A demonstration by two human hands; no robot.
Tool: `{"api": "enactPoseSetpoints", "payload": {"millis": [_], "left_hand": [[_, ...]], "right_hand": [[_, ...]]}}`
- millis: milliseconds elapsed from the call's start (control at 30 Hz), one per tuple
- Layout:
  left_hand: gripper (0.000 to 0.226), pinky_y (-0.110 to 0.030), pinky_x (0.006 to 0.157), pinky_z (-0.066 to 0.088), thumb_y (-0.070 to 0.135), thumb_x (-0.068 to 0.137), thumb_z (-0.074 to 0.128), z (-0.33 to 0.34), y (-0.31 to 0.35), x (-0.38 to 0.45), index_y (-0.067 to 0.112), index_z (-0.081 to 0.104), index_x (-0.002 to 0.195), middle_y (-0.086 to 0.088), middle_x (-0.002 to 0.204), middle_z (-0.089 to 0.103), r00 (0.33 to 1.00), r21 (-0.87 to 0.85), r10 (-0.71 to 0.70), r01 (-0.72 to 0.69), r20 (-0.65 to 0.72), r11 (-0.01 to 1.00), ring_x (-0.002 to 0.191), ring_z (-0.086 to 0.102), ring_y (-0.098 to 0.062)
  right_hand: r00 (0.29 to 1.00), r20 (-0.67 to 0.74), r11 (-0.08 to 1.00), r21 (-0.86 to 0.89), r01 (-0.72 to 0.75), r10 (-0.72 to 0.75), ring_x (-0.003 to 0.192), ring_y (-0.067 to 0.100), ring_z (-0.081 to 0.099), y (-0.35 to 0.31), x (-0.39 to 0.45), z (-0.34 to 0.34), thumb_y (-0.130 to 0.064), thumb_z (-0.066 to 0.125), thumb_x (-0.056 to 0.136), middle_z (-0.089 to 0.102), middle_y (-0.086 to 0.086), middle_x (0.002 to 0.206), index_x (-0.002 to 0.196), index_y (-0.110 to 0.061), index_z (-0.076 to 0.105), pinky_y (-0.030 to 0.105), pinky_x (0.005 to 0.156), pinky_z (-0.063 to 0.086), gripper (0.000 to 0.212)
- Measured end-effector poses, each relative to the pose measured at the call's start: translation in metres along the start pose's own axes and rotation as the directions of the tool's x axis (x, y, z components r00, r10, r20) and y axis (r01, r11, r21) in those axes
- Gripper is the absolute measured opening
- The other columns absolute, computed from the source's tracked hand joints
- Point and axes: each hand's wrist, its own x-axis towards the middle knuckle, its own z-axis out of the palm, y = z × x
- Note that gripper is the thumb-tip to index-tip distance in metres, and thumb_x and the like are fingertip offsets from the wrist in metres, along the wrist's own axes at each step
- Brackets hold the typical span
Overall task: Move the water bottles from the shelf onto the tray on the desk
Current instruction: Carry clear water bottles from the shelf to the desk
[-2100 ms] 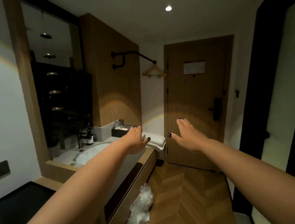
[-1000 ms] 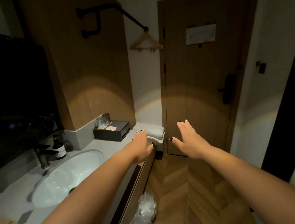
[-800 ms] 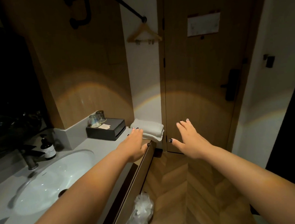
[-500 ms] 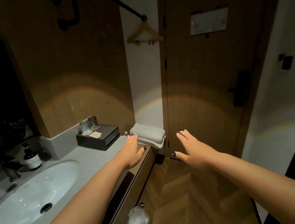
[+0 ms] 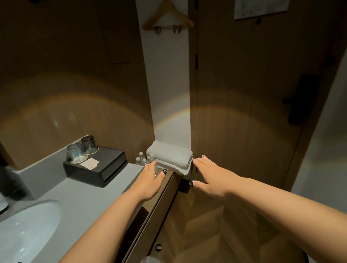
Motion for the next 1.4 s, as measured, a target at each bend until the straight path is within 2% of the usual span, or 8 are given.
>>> {"api": "enactPoseSetpoints", "payload": {"millis": [200, 367, 533, 800, 933, 1100, 1300, 1400], "left_hand": [[0.066, -0.035, 0.119, 0.014, 0.038, 0.099, 0.039, 0.007, -0.034, 0.105, 0.01, 0.009, 0.152, -0.006, 0.16, 0.012, 0.999, -0.056, -0.032, 0.033, 0.028, 0.998, 0.148, 0.01, -0.019], [0.064, -0.036, 0.118, 0.016, 0.037, 0.099, 0.038, 0.002, -0.054, 0.183, 0.011, 0.011, 0.152, -0.007, 0.16, 0.015, 0.999, -0.073, -0.04, 0.042, 0.034, 0.996, 0.147, 0.015, -0.021], [0.065, -0.04, 0.115, 0.025, 0.042, 0.098, 0.037, 0.0, -0.069, 0.241, 0.015, 0.014, 0.152, -0.008, 0.158, 0.021, 0.994, -0.071, -0.075, 0.08, 0.075, 0.994, 0.14, 0.032, -0.026], [0.064, -0.036, 0.118, 0.019, 0.04, 0.099, 0.038, 0.011, -0.085, 0.332, 0.014, 0.013, 0.152, -0.006, 0.159, 0.018, 0.99, -0.123, -0.107, 0.118, 0.091, 0.985, 0.145, 0.021, -0.022], [0.064, -0.034, 0.114, 0.023, 0.04, 0.098, 0.04, 0.017, -0.092, 0.39, 0.014, 0.015, 0.151, -0.006, 0.157, 0.023, 0.986, -0.138, -0.153, 0.162, 0.073, 0.977, 0.141, 0.029, -0.021], [0.064, -0.034, 0.116, 0.023, 0.039, 0.097, 0.041, 0.025, -0.097, 0.467, 0.013, 0.017, 0.151, -0.006, 0.157, 0.025, 0.973, -0.125, -0.231, 0.232, 0.026, 0.965, 0.143, 0.027, -0.021], [0.064, -0.037, 0.116, 0.026, 0.04, 0.096, 0.042, 0.035, -0.104, 0.537, 0.014, 0.021, 0.15, -0.005, 0.155, 0.03, 0.948, -0.173, -0.317, 0.315, 0.013, 0.933, 0.141, 0.031, -0.021], [0.064, -0.036, 0.115, 0.026, 0.042, 0.096, 0.042, 0.04, -0.112, 0.563, 0.013, 0.02, 0.15, -0.006, 0.155, 0.029, 0.937, -0.143, -0.346, 0.348, 0.04, 0.927, 0.141, 0.031, -0.022]], "right_hand": [[0.998, 0.053, 0.999, 0.036, -0.02, 0.018, 0.141, 0.026, 0.023, 0.037, 0.11, 0.007, -0.041, 0.043, 0.096, 0.028, 0.009, 0.152, 0.144, -0.01, 0.022, 0.041, 0.113, 0.03, 0.061], [0.995, 0.096, 0.998, 0.057, -0.028, 0.023, 0.146, 0.022, 0.012, 0.063, 0.196, 0.01, -0.04, 0.041, 0.097, 0.016, 0.007, 0.158, 0.15, -0.01, 0.009, 0.036, 0.116, 0.021, 0.068], [0.995, 0.087, 0.992, 0.114, -0.049, 0.04, 0.147, 0.02, 0.01, 0.086, 0.266, 0.009, -0.038, 0.041, 0.097, 0.011, 0.007, 0.16, 0.151, -0.011, 0.005, 0.033, 0.117, 0.017, 0.071], [0.994, 0.107, 0.979, 0.196, -0.048, 0.027, 0.147, 0.02, 0.01, 0.13, 0.373, 0.015, -0.039, 0.04, 0.097, 0.012, 0.007, 0.159, 0.151, -0.01, 0.006, 0.033, 0.117, 0.015, 0.07], [0.993, 0.121, 0.971, 0.236, -0.031, 0.002, 0.146, 0.021, 0.013, 0.16, 0.428, 0.022, -0.044, 0.04, 0.096, 0.013, 0.006, 0.159, 0.151, -0.013, 0.005, 0.035, 0.118, 0.017, 0.072], [0.987, 0.141, 0.965, 0.262, 0.035, -0.074, 0.146, 0.02, 0.013, 0.202, 0.502, 0.025, -0.046, 0.039, 0.096, 0.012, 0.005, 0.159, 0.151, -0.013, 0.006, 0.033, 0.118, 0.014, 0.073], [0.974, 0.19, 0.962, 0.264, 0.073, -0.126, 0.146, 0.02, 0.012, 0.244, 0.583, 0.022, -0.045, 0.039, 0.096, 0.012, 0.007, 0.159, 0.151, -0.011, 0.006, 0.03, 0.117, 0.013, 0.072], [0.967, 0.22, 0.962, 0.262, 0.072, -0.132, 0.146, 0.02, 0.012, 0.257, 0.615, 0.026, -0.044, 0.039, 0.097, 0.013, 0.007, 0.159, 0.151, -0.011, 0.007, 0.03, 0.116, 0.012, 0.071]]}}
